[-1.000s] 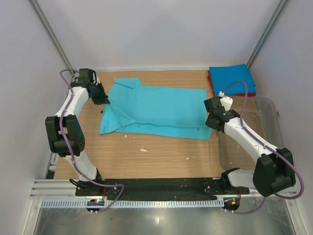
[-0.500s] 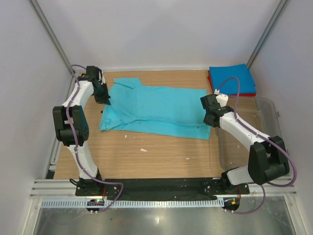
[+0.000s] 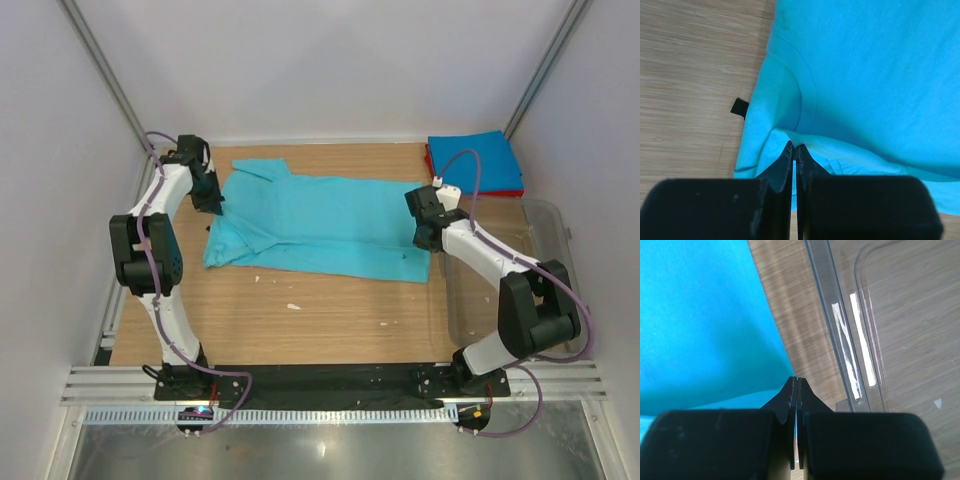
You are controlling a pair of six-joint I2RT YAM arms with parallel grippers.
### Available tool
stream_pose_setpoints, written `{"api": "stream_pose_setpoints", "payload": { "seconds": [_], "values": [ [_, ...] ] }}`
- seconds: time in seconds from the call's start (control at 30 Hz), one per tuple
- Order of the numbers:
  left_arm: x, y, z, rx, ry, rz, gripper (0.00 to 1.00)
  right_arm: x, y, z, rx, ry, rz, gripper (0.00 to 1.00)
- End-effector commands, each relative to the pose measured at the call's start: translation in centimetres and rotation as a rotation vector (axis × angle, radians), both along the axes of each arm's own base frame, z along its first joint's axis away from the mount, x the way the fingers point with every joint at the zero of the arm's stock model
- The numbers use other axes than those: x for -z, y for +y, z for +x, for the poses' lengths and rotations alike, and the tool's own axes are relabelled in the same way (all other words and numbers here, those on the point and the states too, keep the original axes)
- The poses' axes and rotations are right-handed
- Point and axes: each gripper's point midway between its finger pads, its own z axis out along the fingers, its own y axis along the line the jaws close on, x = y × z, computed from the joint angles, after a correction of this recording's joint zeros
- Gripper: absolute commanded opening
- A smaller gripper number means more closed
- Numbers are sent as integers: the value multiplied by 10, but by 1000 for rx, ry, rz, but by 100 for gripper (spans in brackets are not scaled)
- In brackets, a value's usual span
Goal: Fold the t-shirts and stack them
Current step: Fold the tshirt
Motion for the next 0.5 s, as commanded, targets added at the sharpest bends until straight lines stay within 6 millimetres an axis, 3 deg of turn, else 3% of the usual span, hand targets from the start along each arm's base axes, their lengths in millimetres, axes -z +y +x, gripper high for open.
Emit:
{"api": "stream_pose_setpoints", "payload": {
  "seconds": [0.0, 0.47],
  "values": [
    [-11, 8, 14, -27, -44, 34, 0, -18, -2, 25, 14, -80, -24, 1],
    [-5, 9, 24, -47, -26, 33, 0, -10, -12, 35, 55, -24, -106, 2]
  ]
}}
